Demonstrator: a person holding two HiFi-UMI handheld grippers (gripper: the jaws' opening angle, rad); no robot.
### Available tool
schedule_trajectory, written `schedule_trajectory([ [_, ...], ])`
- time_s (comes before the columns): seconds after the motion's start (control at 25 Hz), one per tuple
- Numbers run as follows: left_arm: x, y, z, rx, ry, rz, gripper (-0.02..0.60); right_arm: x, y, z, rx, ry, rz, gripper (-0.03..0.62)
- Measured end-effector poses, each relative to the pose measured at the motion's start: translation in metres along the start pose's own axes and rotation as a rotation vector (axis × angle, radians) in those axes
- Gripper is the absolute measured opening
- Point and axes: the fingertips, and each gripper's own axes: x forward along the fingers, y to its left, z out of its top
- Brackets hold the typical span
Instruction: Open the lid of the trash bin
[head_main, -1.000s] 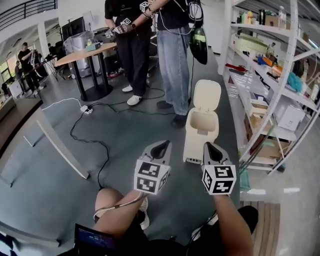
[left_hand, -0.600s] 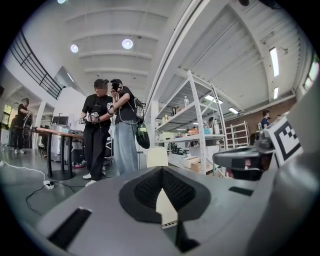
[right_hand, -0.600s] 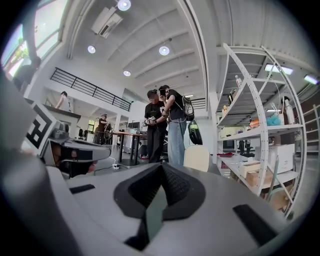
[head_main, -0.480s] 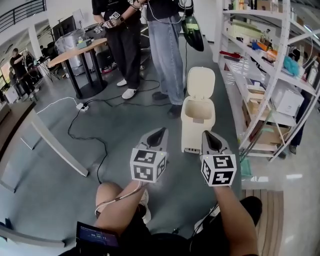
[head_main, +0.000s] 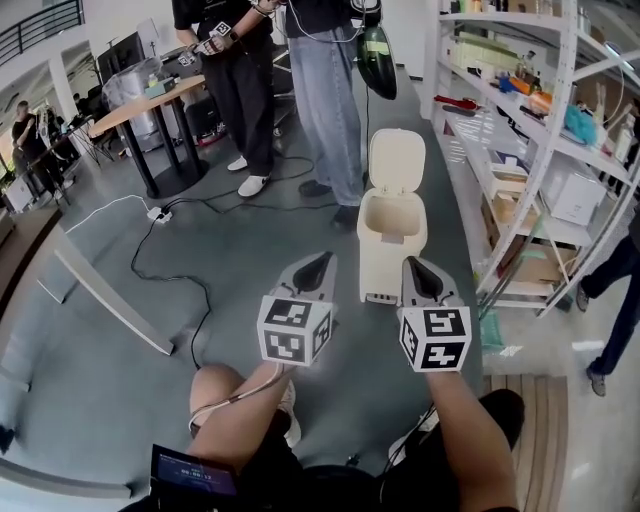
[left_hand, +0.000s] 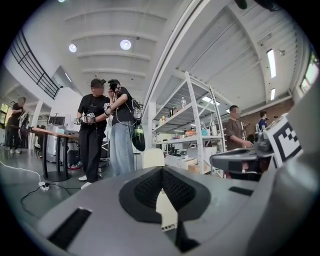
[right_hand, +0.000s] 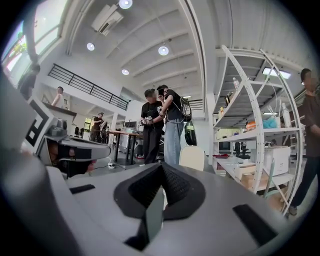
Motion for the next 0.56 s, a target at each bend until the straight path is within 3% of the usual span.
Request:
schedule_trajectory([
  [0.56, 0.0008, -0.0056, -0.0007, 0.015, -0.001, -0.016, -0.003, 0.0009, 0.0074, 0.0041, -0.023, -0.021, 0.017, 0.005],
])
